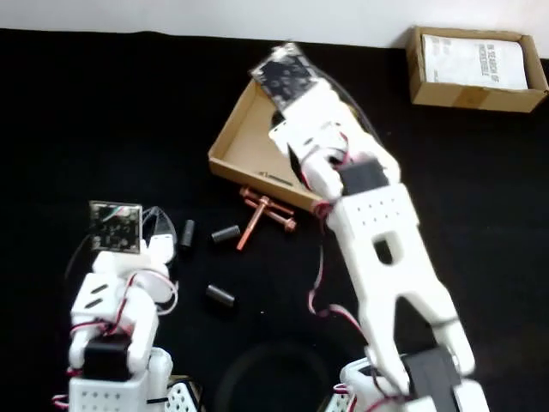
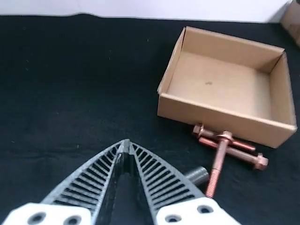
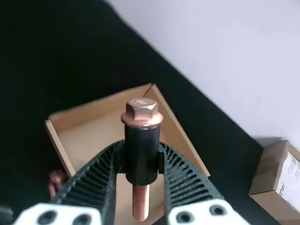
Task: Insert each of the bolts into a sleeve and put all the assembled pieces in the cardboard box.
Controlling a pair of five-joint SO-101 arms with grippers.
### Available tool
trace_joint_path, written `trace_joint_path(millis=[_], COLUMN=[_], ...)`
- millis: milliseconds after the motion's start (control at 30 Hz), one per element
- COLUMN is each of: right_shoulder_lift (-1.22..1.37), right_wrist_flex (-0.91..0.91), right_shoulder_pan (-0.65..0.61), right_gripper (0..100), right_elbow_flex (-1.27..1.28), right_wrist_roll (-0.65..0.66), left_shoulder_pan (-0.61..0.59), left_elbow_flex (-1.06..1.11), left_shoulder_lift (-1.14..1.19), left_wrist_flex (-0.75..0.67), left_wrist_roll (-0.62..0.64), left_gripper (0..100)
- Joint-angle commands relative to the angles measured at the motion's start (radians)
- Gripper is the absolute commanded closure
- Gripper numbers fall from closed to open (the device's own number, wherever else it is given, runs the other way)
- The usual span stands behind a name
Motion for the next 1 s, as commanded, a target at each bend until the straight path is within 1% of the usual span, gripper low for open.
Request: trace_joint_path(millis=[0, 67, 133, 200, 267, 367, 500, 667, 733, 867, 967], right_shoulder_lift=[0.107, 0.176, 0.246, 0.318, 0.39, 0.484, 0.578, 0.647, 0.662, 0.676, 0.677], right_wrist_flex=[-0.001, -0.001, -0.001, -0.001, -0.001, -0.001, 0.002, 0.005, 0.039, 0.179, 0.248], right_shoulder_pan=[-0.007, -0.002, 0.007, 0.018, 0.022, 0.035, 0.047, 0.074, 0.084, 0.085, 0.082], right_gripper=[99.1, 99.1, 99.1, 99.1, 99.1, 99.1, 99.1, 99.1, 99.1, 99.1, 99.1], right_elbow_flex=[-0.124, -0.157, -0.189, -0.225, -0.259, -0.303, -0.343, -0.338, -0.337, -0.337, -0.338], right_wrist_roll=[0.031, 0.032, 0.034, 0.044, 0.11, 0.196, 0.215, 0.304, 0.321, 0.322, 0.322], left_shoulder_pan=[-0.038, -0.071, -0.097, -0.104, -0.102, -0.102, -0.102, -0.102, -0.102, -0.102, -0.102], left_elbow_flex=[0.105, 0.156, 0.15, 0.151, 0.151, 0.151, 0.151, 0.151, 0.151, 0.151, 0.153], left_shoulder_lift=[-0.007, 0.004, 0.012, 0.021, 0.025, 0.027, 0.027, 0.028, 0.028, 0.03, 0.03], left_wrist_flex=[-0.18, -0.238, -0.224, -0.203, -0.196, -0.196, -0.195, -0.195, -0.195, -0.193, -0.193], left_wrist_roll=[0.0, 0.002, 0.011, 0.058, 0.106, 0.13, 0.13, 0.13, 0.13, 0.13, 0.129], left_gripper=[99, 99, 99, 99, 99, 99, 99, 99, 99, 99, 99])
